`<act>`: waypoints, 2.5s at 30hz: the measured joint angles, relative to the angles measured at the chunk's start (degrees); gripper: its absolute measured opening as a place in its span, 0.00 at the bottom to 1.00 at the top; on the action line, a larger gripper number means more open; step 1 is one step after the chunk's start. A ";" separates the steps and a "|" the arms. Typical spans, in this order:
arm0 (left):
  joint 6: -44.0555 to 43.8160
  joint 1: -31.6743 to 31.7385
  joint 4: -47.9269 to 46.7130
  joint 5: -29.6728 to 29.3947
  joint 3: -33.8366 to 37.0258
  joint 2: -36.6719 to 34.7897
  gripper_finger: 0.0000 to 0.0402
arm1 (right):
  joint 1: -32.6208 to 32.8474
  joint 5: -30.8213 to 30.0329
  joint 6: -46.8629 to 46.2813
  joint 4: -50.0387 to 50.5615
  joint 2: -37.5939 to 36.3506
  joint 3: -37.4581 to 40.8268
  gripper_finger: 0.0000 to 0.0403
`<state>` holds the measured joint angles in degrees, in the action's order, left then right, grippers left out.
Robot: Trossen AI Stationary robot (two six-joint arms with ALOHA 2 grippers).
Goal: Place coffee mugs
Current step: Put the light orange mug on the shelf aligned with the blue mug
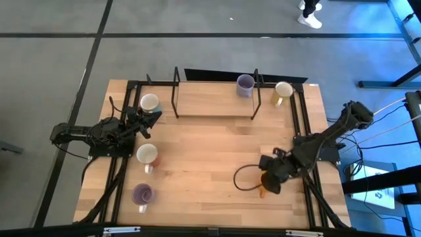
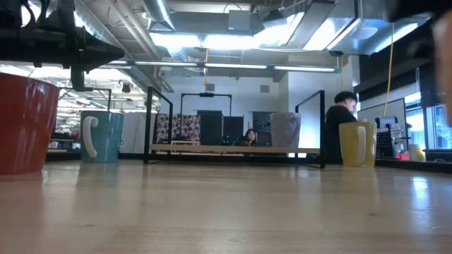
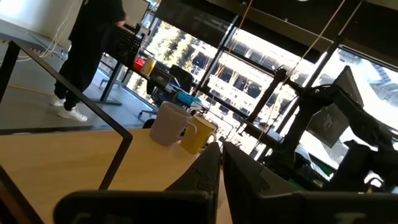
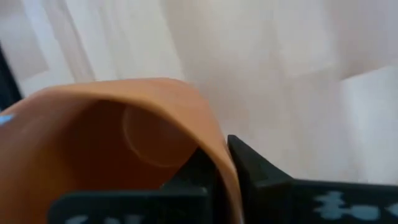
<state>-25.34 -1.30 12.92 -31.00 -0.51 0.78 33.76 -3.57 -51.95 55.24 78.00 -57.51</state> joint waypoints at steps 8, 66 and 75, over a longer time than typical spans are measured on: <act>0.00 0.00 0.03 0.07 0.00 0.02 0.03 | -12.62 -4.51 19.41 8.82 -0.02 -11.03 0.03; 0.20 0.00 0.02 -1.38 0.00 0.02 0.03 | -63.54 -3.09 84.32 12.11 30.75 -35.79 0.01; 0.19 0.00 0.05 -1.38 0.00 0.02 0.03 | -63.56 -3.52 87.08 8.84 30.75 -33.69 0.04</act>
<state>-25.15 -1.30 12.96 -32.38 -0.51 0.80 -29.80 -7.09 35.12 64.08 108.75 -91.20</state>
